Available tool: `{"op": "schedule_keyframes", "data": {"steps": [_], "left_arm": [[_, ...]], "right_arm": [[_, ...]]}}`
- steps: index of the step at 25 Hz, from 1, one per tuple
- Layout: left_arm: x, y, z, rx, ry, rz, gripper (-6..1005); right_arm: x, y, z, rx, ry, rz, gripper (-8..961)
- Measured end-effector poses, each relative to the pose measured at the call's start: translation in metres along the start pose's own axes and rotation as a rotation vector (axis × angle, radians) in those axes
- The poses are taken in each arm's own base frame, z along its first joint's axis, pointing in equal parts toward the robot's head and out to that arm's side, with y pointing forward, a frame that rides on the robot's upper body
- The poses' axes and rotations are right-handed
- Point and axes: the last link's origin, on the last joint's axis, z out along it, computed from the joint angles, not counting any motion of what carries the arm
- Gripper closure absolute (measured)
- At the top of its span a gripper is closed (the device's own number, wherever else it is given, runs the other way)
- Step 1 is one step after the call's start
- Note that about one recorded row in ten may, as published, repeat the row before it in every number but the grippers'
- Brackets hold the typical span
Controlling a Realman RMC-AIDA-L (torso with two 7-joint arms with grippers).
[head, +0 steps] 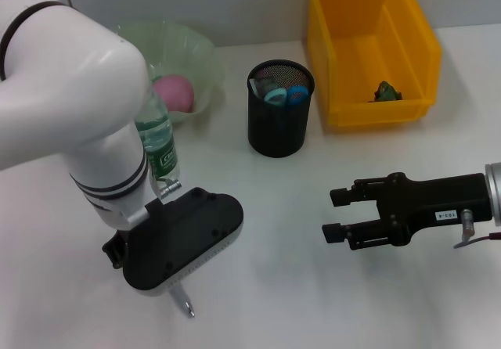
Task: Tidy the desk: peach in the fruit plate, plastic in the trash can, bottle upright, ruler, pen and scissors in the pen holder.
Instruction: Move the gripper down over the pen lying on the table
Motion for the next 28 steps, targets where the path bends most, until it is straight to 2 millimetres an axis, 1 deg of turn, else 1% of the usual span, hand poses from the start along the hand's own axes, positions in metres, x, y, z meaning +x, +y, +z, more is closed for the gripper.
{"op": "schedule_keyframes", "data": {"steps": [5, 7, 9, 10, 11, 13, 14, 15, 16, 18, 19, 20, 21, 22, 23, 25, 26, 28], "left_arm": [[-0.001, 0.001, -0.001, 0.003, 0.015, 0.005, 814], [-0.003, 0.002, -0.006, 0.007, 0.043, -0.034, 829], [-0.003, 0.002, -0.007, 0.009, 0.047, -0.039, 842], [-0.006, 0.001, -0.017, 0.024, 0.087, -0.096, 847], [-0.011, -0.002, -0.036, 0.061, 0.173, -0.204, 853], [-0.020, -0.004, -0.055, 0.105, 0.271, -0.320, 864], [-0.020, -0.004, -0.055, 0.105, 0.271, -0.320, 870], [-0.030, -0.001, -0.070, 0.157, 0.380, -0.430, 876], [-0.030, -0.001, -0.070, 0.157, 0.380, -0.430, 882], [-0.040, 0.008, -0.072, 0.219, 0.426, -0.508, 893], [-0.040, 0.008, -0.072, 0.219, 0.426, -0.508, 907], [-0.046, 0.014, -0.066, 0.270, 0.378, -0.531, 920], [-0.041, 0.013, -0.059, 0.264, 0.325, -0.504, 934], [-0.041, 0.013, -0.059, 0.264, 0.325, -0.504, 947], [-0.036, 0.012, -0.055, 0.251, 0.293, -0.481, 961], [-0.036, 0.012, -0.055, 0.251, 0.293, -0.481, 987], [-0.021, 0.009, -0.043, 0.184, 0.206, -0.389, 1001], [-0.018, 0.008, -0.041, 0.175, 0.192, -0.364, 993]], "right_arm": [[0.000, 0.000, 0.000, 0.000, -0.002, 0.000, 247], [0.000, 0.000, 0.001, 0.000, -0.003, 0.000, 248], [0.000, 0.001, 0.001, -0.001, -0.003, 0.001, 249], [0.000, 0.001, 0.002, -0.002, -0.002, 0.001, 249], [0.001, 0.001, 0.002, -0.002, -0.001, 0.000, 250], [0.001, 0.002, 0.002, -0.005, -0.001, -0.002, 251], [0.001, 0.002, 0.002, -0.005, -0.001, -0.002, 251], [0.001, 0.002, 0.002, -0.005, -0.001, -0.007, 252], [0.002, 0.003, 0.002, -0.005, -0.002, -0.012, 252], [0.002, 0.002, 0.000, -0.002, -0.001, -0.024, 253], [0.002, 0.002, 0.000, -0.002, -0.001, -0.024, 254], [0.002, 0.002, 0.000, 0.000, 0.000, -0.024, 255], [0.002, 0.002, -0.001, 0.000, -0.002, -0.024, 255], [0.002, 0.002, -0.001, 0.000, -0.002, -0.023, 256], [0.002, 0.002, -0.001, 0.001, -0.003, -0.018, 256], [0.002, 0.001, -0.002, 0.003, -0.005, -0.015, 257], [0.002, 0.001, -0.002, 0.005, -0.007, -0.013, 258], [0.002, 0.001, -0.002, 0.008, -0.014, -0.007, 259]]}}
